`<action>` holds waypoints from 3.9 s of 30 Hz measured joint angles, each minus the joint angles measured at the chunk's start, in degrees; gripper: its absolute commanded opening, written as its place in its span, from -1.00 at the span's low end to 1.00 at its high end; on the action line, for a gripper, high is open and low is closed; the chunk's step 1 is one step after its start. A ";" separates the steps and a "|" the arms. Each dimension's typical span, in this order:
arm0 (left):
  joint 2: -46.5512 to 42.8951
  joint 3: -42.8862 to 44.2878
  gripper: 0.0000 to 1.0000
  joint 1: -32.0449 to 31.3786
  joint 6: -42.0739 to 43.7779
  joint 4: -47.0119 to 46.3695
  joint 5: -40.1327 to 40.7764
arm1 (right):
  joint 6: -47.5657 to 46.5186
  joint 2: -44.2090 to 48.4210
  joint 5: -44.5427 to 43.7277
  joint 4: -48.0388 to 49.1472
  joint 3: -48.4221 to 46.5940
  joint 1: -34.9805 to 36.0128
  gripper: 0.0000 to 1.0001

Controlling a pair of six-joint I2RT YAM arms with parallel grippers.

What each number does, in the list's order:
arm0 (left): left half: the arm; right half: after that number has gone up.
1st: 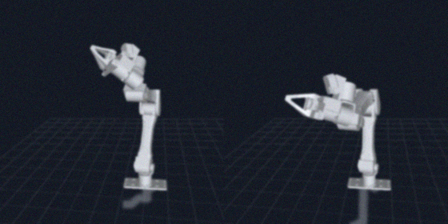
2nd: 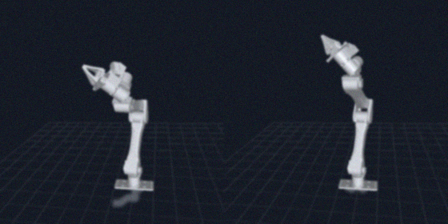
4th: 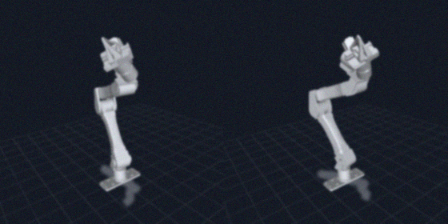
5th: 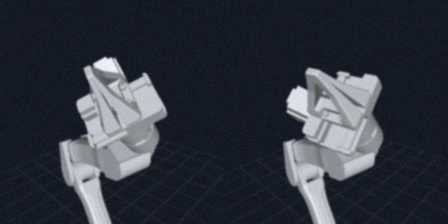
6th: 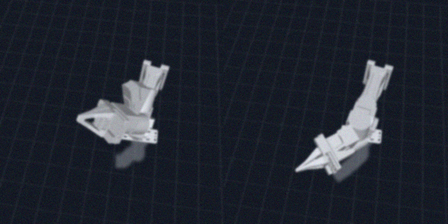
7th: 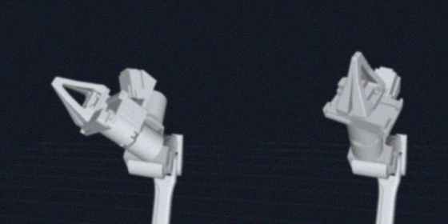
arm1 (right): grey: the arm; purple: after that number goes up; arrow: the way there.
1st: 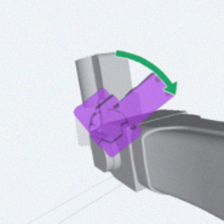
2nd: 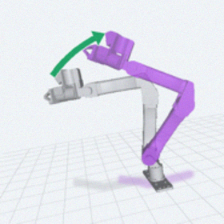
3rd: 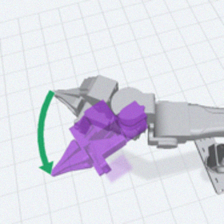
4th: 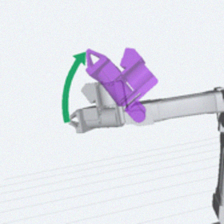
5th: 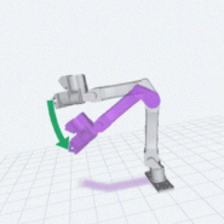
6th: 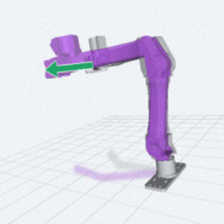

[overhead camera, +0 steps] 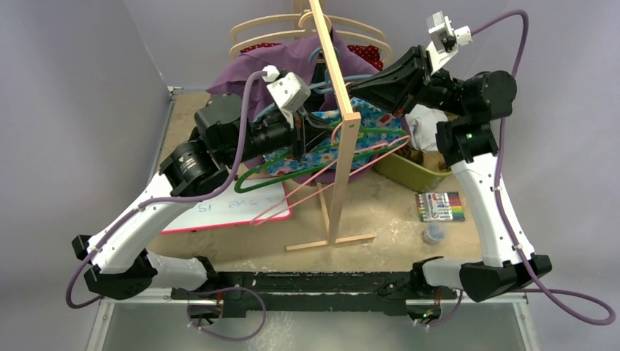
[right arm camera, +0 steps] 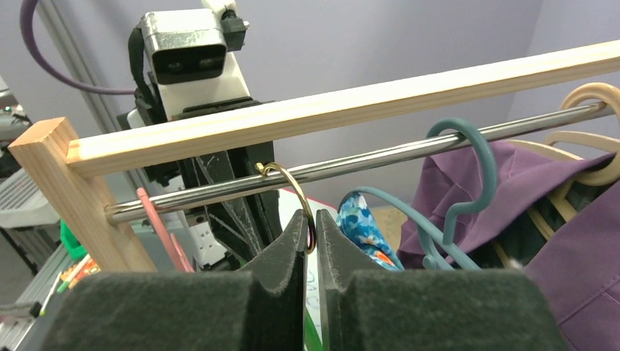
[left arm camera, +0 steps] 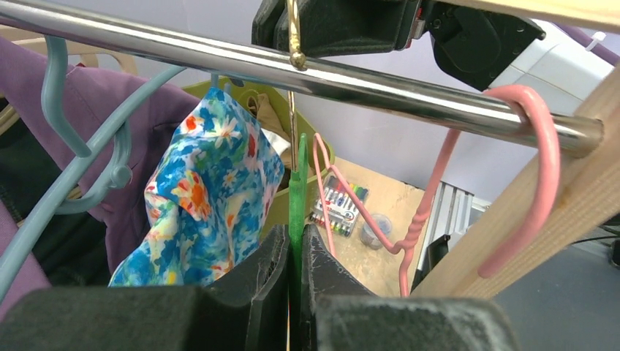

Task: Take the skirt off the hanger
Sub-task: Place the hanger at the clothesline, then pick up the hanger from the clothesline.

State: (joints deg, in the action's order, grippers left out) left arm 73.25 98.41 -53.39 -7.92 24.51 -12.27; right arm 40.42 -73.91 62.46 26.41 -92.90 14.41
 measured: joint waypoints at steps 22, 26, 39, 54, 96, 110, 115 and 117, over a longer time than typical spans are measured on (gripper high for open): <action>-3.91 -3.93 -1.00 -0.04 -1.33 -0.22 -5.77 | -7.89 12.02 -6.95 -17.77 4.66 -0.50 0.93; -4.00 -4.59 -1.00 -0.04 -2.56 -0.61 -7.08 | -13.79 20.09 -16.11 -27.61 4.76 -0.50 0.98; -6.78 -9.27 -0.51 -0.07 -5.99 -3.78 -9.79 | -25.51 32.30 -37.70 -43.04 8.39 -0.50 0.98; -13.46 -5.16 0.29 -0.07 -7.13 5.92 8.70 | -30.40 37.31 -44.00 -46.90 12.07 -0.50 0.98; -8.09 -7.72 0.35 23.37 -13.81 1.36 -4.81 | -30.38 40.87 -41.83 -51.71 12.92 -0.50 0.99; -6.43 -8.35 -0.19 23.37 -13.31 2.14 -8.66 | -28.37 38.60 -41.97 -48.50 14.08 -0.50 0.98; -6.34 -9.97 -0.59 23.37 -11.30 2.86 -9.42 | -27.56 38.07 -41.97 -47.71 15.28 -0.50 0.98; -7.08 -11.06 -0.59 23.23 -10.51 2.27 -10.12 | -27.39 37.88 -41.97 -47.43 15.47 -0.50 0.98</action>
State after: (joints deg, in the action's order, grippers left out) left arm 66.17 87.35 -30.15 -18.44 26.79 -22.39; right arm 13.04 -36.03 20.49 -21.02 -77.43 13.91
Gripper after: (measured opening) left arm 0.227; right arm 0.991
